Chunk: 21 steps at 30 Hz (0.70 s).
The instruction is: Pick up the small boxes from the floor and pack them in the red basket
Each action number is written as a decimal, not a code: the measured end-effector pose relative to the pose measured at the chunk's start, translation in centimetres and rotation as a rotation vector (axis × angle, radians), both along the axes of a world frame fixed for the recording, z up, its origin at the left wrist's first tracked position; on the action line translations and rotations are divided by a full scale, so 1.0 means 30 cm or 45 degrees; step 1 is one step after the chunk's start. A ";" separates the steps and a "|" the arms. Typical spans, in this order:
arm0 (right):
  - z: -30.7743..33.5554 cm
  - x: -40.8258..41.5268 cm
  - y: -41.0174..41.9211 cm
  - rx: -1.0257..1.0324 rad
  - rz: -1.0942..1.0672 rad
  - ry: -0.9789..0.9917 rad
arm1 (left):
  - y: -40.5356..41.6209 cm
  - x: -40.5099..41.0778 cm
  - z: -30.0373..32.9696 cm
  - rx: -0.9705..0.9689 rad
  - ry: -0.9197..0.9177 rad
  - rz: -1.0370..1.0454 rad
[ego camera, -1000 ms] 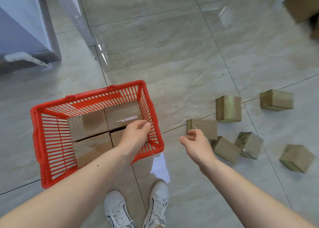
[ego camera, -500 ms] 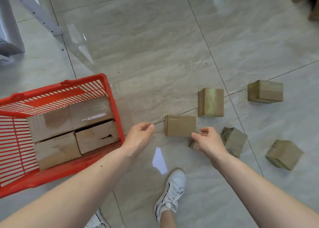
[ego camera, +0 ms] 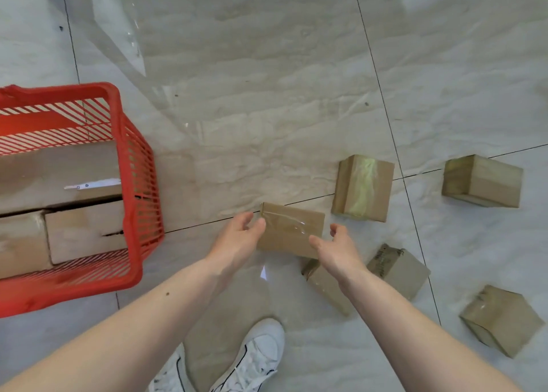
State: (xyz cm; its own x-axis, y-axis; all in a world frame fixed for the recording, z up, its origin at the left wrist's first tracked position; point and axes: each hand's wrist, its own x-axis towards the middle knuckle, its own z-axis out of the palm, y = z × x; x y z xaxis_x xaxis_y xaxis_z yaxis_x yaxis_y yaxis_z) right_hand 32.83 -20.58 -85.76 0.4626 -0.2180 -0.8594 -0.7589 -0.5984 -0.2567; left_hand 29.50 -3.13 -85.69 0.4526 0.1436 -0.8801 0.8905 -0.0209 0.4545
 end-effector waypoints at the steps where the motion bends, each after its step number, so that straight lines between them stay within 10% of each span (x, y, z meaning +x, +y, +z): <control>1: -0.036 0.002 -0.006 -0.009 0.002 0.000 | -0.009 0.003 -0.035 -0.001 0.013 -0.004; 11: -0.233 -0.004 -0.030 0.011 -0.133 0.054 | -0.076 -0.001 -0.248 -0.093 -0.026 -0.024; 21: 0.064 0.027 0.101 0.085 -0.274 -0.154 | 0.059 0.032 0.054 0.067 -0.099 -0.026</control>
